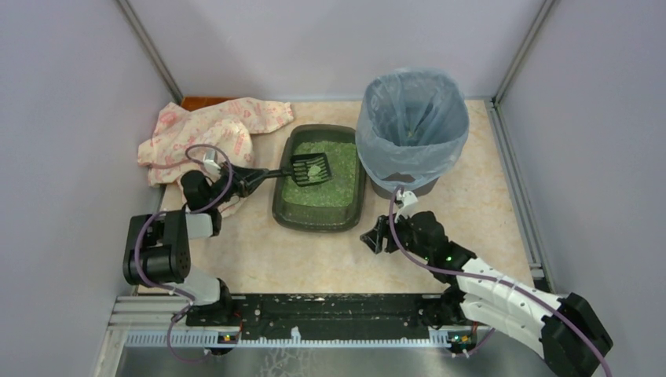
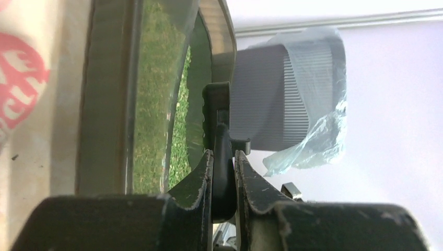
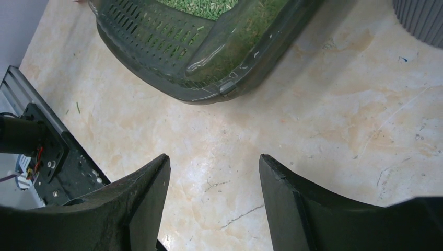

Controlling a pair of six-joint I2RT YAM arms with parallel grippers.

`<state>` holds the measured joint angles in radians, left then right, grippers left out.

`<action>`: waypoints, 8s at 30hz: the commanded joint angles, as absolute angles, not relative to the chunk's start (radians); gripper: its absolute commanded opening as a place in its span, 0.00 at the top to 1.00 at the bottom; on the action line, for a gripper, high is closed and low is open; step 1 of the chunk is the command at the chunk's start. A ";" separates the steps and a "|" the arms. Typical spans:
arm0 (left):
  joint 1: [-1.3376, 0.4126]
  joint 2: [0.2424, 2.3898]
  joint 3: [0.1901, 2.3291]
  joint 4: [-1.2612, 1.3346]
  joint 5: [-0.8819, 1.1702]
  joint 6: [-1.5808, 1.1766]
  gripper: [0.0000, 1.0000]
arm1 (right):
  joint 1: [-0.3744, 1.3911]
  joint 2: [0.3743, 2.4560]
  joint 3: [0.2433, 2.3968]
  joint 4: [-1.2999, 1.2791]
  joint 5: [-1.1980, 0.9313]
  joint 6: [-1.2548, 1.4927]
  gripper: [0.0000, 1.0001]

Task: Clean the litter box

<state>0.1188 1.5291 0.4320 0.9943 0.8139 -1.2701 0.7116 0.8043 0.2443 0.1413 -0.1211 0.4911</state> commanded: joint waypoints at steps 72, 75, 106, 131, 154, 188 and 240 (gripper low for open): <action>-0.250 1.827 1.403 0.825 0.569 -1.352 1.00 | 0.713 0.709 0.229 0.149 -0.091 0.499 0.36; -0.307 1.872 1.485 0.778 0.550 -1.252 1.00 | 0.713 0.687 0.218 0.130 -0.086 0.499 0.36; -0.816 1.565 1.277 0.709 0.191 0.237 1.00 | 0.713 0.767 0.193 0.202 -0.102 0.499 0.36; -0.436 1.341 1.215 0.451 0.076 -0.770 1.00 | 0.713 0.733 0.175 0.193 -0.112 0.508 0.36; -0.582 1.105 0.876 0.205 -0.190 0.030 1.00 | 0.713 0.842 0.141 0.331 -0.155 0.521 0.36; -0.791 1.619 1.045 0.298 -0.452 0.664 1.00 | 0.713 0.755 0.125 0.234 -0.106 0.510 0.36; -0.546 1.531 1.389 -0.342 -0.220 -0.218 1.00 | 0.713 0.831 0.130 0.295 -0.120 0.498 0.36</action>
